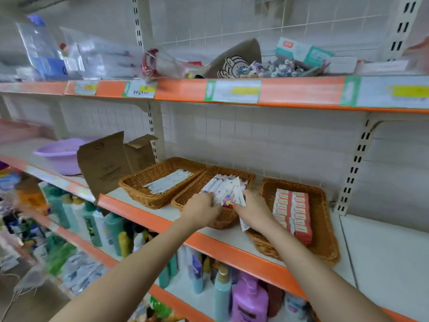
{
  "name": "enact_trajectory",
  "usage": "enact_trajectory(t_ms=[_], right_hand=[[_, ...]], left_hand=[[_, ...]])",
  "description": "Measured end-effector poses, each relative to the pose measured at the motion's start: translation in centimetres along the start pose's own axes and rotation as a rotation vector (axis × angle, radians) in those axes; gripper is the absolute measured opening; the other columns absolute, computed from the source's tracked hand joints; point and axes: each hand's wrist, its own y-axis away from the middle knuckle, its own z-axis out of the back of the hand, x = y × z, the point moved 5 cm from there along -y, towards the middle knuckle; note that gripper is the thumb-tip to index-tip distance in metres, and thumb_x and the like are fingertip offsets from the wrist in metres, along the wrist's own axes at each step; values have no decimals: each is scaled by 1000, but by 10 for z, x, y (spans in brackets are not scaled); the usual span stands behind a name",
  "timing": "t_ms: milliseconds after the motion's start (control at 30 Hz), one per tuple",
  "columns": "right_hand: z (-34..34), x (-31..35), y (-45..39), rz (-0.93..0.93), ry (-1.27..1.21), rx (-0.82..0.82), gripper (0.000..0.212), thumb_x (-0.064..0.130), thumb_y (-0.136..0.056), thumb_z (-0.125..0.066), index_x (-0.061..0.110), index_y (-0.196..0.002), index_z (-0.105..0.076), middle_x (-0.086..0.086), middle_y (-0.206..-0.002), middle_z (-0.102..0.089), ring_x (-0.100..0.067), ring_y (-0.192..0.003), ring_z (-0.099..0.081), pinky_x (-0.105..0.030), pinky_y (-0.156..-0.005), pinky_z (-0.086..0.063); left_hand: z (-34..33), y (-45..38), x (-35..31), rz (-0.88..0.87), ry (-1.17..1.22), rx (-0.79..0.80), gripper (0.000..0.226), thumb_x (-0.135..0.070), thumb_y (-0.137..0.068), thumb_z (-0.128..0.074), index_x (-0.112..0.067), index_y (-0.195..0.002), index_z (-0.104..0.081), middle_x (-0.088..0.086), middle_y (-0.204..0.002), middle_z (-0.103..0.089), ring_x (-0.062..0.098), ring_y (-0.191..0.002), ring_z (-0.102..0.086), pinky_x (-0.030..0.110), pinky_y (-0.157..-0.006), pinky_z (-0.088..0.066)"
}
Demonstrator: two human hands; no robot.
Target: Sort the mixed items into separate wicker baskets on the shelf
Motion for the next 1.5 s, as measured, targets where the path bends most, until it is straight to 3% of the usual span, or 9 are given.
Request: enact_trajectory(t_ms=[167, 333, 433, 567, 767, 933, 1133, 1333, 1500], right_hand=[[-18, 25, -20, 3, 43, 3, 43, 28, -97, -52, 8, -134, -42, -15, -124, -58, -31, -110, -57, -36, -87, -48], [-39, 41, -59, 13, 24, 20, 50, 27, -96, -50, 11, -142, -37, -11, -114, -62, -24, -94, -61, -31, -73, -47], [-52, 54, -85, 53, -5, 32, 39, 21, -93, -50, 11, -131, -45, -8, -96, -63, -23, -84, -61, -31, -65, -42], [-67, 71, -114, 73, -16, 39, 34, 19, -95, -48, 9, -127, -46, -11, -109, -62, -24, -92, -58, -31, -71, -43], [-88, 85, -143, 84, -34, 85, 33, 19, -96, -45, 10, -128, -45, -4, -95, -55, -20, -82, -54, -27, -66, -38], [-104, 96, -169, 69, -29, 100, 32, 18, -96, -48, 12, -128, -47, -6, -102, -59, -18, -78, -56, -23, -51, -36], [-121, 110, -196, 6, -24, 55, 25, 20, -92, -55, 9, -115, -57, -8, -102, -64, -20, -82, -60, -30, -64, -47], [-139, 131, -213, -37, 14, 23, 47, 18, -90, -57, 8, -134, -45, -12, -112, -63, -26, -94, -61, -26, -67, -42], [-161, 154, -220, -70, 144, 16, 43, 14, -93, -53, 5, -135, -45, -16, -120, -59, -26, -97, -58, -30, -70, -46]], left_hand=[[10, -22, 33, 5, 13, -21, 28, -32, -91, -53, -14, -72, -45, 0, -65, -46, 21, -64, -47, 28, -51, -30], [17, -51, 60, -7, 12, -36, 31, -34, -92, -53, -15, -70, -42, 2, -64, -44, 20, -60, -45, 29, -54, -32], [24, -72, 78, 6, -5, -23, 31, -33, -91, -53, -14, -70, -42, 3, -64, -43, 22, -64, -47, 29, -54, -32], [41, -100, 103, 48, -25, -29, 27, -30, -90, -52, -12, -72, -46, 2, -66, -47, 22, -67, -50, 30, -56, -34], [48, -130, 139, 95, -90, -19, 32, -29, -91, -52, -14, -65, -41, 1, -59, -42, 17, -54, -40, 28, -45, -26], [47, -160, 170, 95, -117, 15, 34, -31, -90, -54, -16, -63, -39, 1, -60, -41, 19, -56, -41, 28, -50, -31], [52, -194, 202, 27, -163, 86, 36, -34, -93, -52, -16, -64, -40, 0, -61, -42, 17, -58, -43, 28, -52, -33], [50, -218, 230, -44, -227, 131, 30, -38, -94, -49, -13, -77, -50, 6, -82, -57, 24, -78, -55, 29, -60, -39], [45, -226, 240, -117, -344, 117, 34, -35, -95, -45, -8, -111, -60, 15, -124, -50, 30, -108, -57, 37, -89, -47]])
